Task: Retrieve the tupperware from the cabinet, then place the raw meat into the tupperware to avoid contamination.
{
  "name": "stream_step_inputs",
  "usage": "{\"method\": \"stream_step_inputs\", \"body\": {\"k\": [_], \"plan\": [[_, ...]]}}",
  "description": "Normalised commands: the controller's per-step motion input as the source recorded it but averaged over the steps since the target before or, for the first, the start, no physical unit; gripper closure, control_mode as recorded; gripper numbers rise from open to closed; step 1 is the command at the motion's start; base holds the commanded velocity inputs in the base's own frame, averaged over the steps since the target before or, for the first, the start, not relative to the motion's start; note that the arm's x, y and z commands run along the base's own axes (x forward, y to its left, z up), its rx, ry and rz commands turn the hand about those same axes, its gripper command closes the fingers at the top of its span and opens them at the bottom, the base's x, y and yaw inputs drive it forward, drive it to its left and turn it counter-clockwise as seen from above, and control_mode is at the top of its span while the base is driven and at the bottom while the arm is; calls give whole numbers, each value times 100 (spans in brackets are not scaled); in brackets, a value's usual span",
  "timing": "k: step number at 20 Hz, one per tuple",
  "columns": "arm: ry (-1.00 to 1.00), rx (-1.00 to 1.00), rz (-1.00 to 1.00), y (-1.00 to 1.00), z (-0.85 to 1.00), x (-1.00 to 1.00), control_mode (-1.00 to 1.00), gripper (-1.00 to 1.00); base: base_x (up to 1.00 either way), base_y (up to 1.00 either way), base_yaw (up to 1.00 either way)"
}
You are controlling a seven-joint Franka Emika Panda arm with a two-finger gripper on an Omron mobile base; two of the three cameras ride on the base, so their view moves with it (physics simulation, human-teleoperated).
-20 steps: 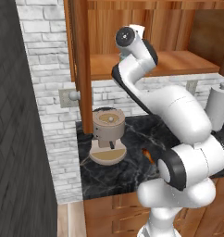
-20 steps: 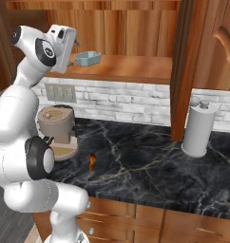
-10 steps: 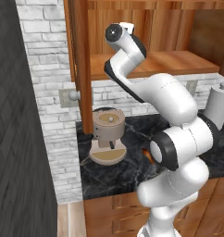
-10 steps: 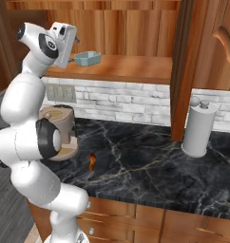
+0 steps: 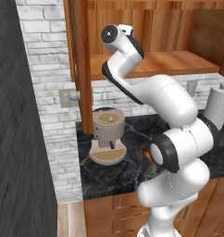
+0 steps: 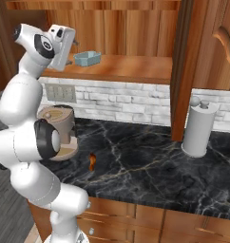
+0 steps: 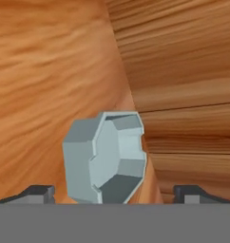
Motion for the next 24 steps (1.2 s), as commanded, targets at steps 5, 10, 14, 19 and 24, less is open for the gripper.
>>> {"method": "stream_step_inputs", "body": {"k": [5, 10, 14, 19, 24], "plan": [[1, 0, 0, -25, -27, 2, -100, -100, 0, 0, 0], [0, 0, 0, -28, -16, 7, -100, -100, 0, 0, 0], [0, 0, 0, -24, -5, -4, -100, -100, 0, 0, 0], [3, 1, 0, -17, -8, -4, -100, -100, 0, 0, 0], [13, 6, 0, -33, -14, -1, -100, -100, 0, 0, 0]]}}
